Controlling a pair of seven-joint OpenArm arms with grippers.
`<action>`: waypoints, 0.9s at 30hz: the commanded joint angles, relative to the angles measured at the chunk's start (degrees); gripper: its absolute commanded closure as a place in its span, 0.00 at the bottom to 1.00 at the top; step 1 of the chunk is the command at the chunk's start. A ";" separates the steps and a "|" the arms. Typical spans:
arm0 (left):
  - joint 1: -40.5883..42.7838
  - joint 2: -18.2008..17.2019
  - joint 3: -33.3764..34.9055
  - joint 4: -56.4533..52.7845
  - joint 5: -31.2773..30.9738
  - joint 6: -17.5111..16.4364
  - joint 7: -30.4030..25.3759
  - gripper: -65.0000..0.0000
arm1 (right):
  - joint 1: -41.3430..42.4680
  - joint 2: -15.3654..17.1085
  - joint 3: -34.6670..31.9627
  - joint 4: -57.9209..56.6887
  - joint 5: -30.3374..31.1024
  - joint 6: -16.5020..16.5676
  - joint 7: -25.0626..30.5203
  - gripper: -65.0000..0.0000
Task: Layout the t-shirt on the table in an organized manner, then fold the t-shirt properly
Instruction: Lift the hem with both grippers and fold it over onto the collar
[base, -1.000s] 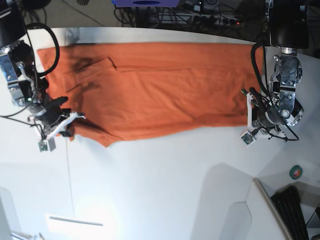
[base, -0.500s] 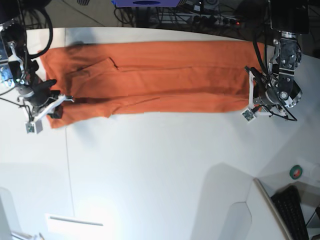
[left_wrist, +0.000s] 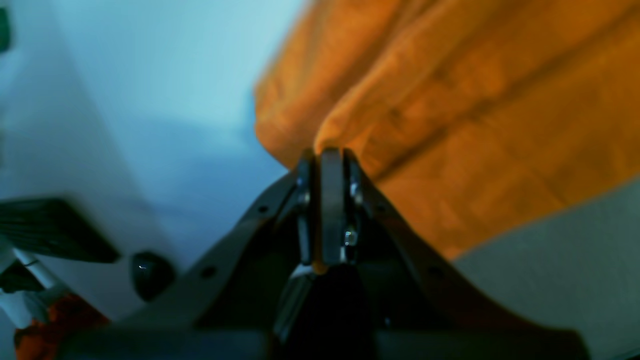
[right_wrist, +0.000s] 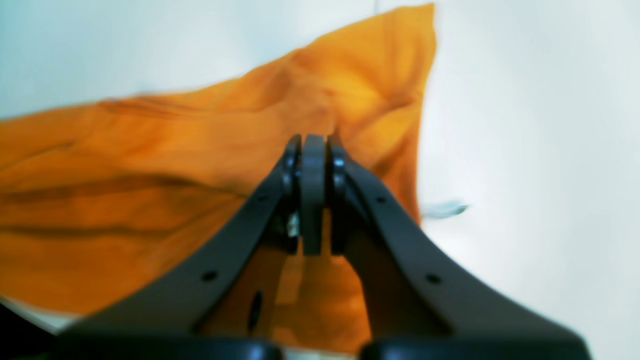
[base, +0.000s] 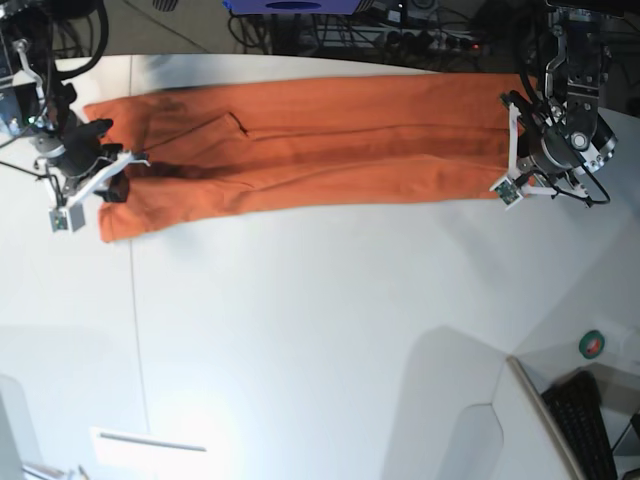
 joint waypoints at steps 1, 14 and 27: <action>-0.58 -0.82 -0.48 1.18 0.46 0.40 -0.16 1.00 | -0.05 0.66 0.04 1.80 0.17 0.27 1.14 1.00; 2.06 -1.17 -0.48 6.20 0.90 0.40 4.85 1.00 | -5.42 -0.48 0.13 7.43 0.17 -4.30 -0.44 1.00; 7.60 -1.25 0.05 5.93 0.73 0.40 4.76 1.00 | -4.89 -0.48 0.13 2.50 0.17 -4.56 -0.35 1.00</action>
